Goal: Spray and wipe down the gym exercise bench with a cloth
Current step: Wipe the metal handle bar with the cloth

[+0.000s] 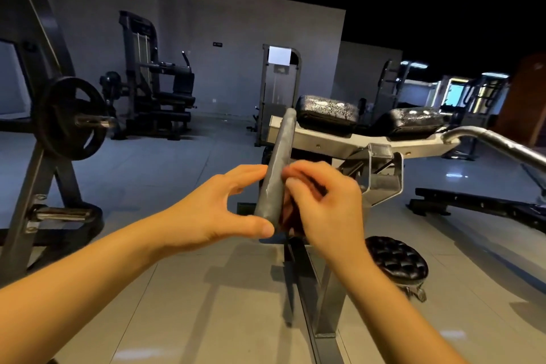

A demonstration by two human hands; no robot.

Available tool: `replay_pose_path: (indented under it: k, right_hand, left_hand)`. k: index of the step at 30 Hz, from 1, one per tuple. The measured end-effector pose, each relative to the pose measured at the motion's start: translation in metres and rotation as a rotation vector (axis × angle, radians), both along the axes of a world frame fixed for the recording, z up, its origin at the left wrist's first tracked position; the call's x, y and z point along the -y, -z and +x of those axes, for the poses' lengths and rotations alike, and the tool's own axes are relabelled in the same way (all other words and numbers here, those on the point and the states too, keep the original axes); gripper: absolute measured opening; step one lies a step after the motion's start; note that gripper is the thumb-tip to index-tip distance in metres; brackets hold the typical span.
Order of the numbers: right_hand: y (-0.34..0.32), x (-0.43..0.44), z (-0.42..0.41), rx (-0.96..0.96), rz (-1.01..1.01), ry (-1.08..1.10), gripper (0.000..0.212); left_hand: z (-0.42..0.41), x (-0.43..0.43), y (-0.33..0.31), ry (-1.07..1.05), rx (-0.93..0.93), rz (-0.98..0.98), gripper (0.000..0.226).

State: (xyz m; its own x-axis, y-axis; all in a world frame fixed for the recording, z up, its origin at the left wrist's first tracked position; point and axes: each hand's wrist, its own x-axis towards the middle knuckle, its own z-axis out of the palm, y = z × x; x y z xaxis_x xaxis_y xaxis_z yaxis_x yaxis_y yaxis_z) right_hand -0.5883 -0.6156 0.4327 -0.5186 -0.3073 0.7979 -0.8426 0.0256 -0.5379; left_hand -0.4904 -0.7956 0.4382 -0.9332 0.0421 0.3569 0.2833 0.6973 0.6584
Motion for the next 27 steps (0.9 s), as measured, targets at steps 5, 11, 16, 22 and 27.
replay_pose_path:
  k: [5,11,16,22,27]
  right_hand:
    - [-0.021,0.005,-0.023,-0.187,0.115,0.002,0.014]
    - [-0.082,0.060,-0.119,-0.148,0.321,0.184,0.016]
    - [-0.057,0.030,-0.070,-0.200,0.341,0.100,0.012]
    - [-0.046,-0.015,-0.029,-0.461,0.486,-0.158,0.016]
    - [-0.092,0.049,-0.110,-0.309,0.543,0.213,0.017]
  left_hand:
    - [-0.001,-0.002,0.002,0.002,-0.037,-0.024,0.082]
    - [0.000,0.003,0.004,-0.042,-0.003,-0.028,0.095]
    - [-0.001,0.003,0.005,-0.013,-0.033,0.006,0.088]
    - [-0.003,0.000,0.004,0.028,-0.080,0.021,0.076]
    - [0.000,0.001,0.002,-0.007,-0.045,0.032,0.080]
